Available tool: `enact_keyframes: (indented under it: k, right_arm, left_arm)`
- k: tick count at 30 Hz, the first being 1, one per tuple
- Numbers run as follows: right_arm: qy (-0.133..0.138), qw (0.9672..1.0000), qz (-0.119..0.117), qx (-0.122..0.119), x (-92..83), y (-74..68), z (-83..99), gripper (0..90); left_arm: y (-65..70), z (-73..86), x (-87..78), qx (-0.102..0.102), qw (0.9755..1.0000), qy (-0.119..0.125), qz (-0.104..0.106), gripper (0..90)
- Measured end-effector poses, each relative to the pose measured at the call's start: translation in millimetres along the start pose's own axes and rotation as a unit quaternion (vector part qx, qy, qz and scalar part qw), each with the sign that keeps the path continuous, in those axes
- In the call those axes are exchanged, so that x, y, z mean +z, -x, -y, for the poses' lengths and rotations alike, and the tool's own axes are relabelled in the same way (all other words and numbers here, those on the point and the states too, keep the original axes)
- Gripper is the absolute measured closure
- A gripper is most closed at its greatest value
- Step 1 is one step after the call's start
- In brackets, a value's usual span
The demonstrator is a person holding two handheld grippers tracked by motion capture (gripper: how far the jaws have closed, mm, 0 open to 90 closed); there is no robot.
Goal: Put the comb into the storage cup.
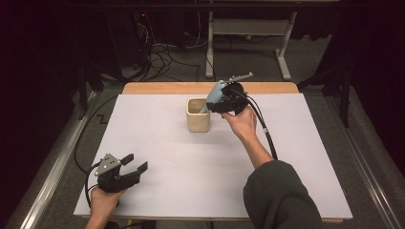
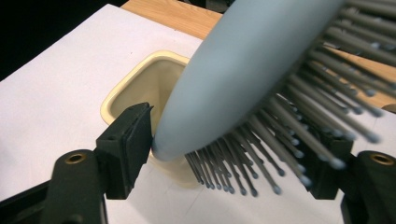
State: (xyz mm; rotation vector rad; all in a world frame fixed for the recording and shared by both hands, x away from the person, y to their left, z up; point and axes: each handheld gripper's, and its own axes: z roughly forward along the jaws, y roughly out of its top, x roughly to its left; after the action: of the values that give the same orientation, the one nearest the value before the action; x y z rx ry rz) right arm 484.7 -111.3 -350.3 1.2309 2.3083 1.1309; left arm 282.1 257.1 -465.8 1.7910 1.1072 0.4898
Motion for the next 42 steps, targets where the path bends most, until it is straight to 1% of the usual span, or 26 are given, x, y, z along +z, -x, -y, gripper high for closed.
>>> enact_keyframes:
  k: [2, 8, 11, 20, 25, 31, 42]
  right_arm:
    - [0.004, 1.0, -0.001, -0.003, -2.1, 1.0, 0.3, 27.2]
    - [0.017, 0.9998, 0.003, -0.011, -11.5, 2.9, 4.6, 26.0]
    - [0.024, 0.9997, 0.002, -0.009, -15.6, 4.5, 7.3, 26.0]
    - [0.032, 0.9994, 0.003, -0.009, -24.1, 8.8, 13.8, 25.4]
    - [0.042, 0.9991, 0.003, -0.007, -33.1, 10.6, 17.6, 25.5]
    - [0.047, 0.9989, 0.003, -0.008, -42.4, 14.6, 22.9, 25.5]
    - [0.053, 0.9986, 0.007, -0.005, -54.1, 22.4, 33.2, 25.5]
  left_arm:
    - [0.6, -0.1, 0.7, 0.004, 1.0, -0.002, -0.003, 33.2]
    - [0.5, -0.2, 0.3, 0.004, 1.0, -0.002, -0.003, 33.2]
    - [0.8, -0.1, 0.6, 0.002, 1.0, -0.002, -0.003, 33.2]
    - [0.6, 0.2, 1.7, -0.001, 1.0, -0.004, -0.002, 33.2]
    - [0.5, 0.4, 1.2, -0.002, 1.0, -0.003, -0.002, 33.2]
    - [0.2, 0.4, 1.3, -0.003, 1.0, -0.005, -0.002, 33.2]
    - [-0.5, 0.5, 0.5, -0.006, 1.0, -0.003, -0.002, 33.2]
